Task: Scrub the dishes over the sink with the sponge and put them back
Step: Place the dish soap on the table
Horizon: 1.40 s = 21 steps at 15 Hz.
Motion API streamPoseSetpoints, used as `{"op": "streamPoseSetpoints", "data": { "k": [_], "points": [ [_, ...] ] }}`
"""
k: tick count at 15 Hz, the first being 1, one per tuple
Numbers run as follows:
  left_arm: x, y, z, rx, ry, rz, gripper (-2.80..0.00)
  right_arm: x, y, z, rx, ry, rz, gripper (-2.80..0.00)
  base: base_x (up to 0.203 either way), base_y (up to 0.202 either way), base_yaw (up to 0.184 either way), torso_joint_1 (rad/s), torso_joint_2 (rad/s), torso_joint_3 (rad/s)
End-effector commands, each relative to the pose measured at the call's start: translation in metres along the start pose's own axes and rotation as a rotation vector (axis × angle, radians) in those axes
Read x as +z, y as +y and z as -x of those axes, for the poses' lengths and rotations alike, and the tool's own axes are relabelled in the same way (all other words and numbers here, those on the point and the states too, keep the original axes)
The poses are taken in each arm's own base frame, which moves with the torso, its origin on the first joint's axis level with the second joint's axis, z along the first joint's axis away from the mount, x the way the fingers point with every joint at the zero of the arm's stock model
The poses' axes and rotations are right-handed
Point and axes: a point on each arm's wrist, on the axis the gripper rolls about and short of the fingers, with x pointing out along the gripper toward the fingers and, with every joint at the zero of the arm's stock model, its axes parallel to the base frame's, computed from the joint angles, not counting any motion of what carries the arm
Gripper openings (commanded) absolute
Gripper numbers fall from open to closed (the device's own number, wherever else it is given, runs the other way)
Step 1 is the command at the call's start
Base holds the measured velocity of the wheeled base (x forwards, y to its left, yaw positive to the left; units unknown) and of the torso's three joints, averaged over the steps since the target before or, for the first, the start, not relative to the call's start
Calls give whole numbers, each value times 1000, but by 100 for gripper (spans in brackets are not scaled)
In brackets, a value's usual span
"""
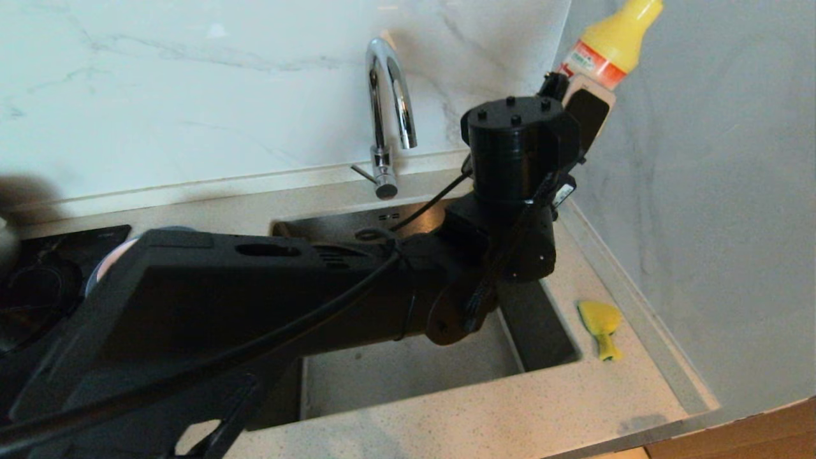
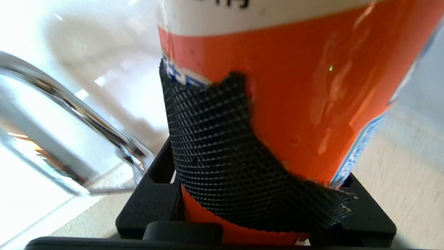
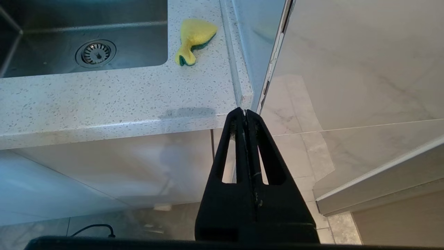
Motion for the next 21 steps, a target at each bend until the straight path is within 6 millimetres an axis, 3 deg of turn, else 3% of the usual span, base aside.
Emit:
{"op": "streamPoseSetpoints", "data": {
  "k": [1,9,13,15,21],
  "points": [
    [30,31,9,33,-49,81,-280,0,0,0,1,-1,0,-280,0,0,0,0,0,0],
    [87,108,43,29,-91,267,-280,0,0,0,1,-1,0,-280,0,0,0,0,0,0],
    [106,157,60,67,-109,328,-280,0,0,0,1,-1,0,-280,0,0,0,0,0,0],
    [108,181,65,104,-105,343,-280,0,0,0,1,-1,0,-280,0,0,0,0,0,0],
    [86,263,69,307,-86,334,-280,0,0,0,1,-1,0,-280,0,0,0,0,0,0]
  ]
}}
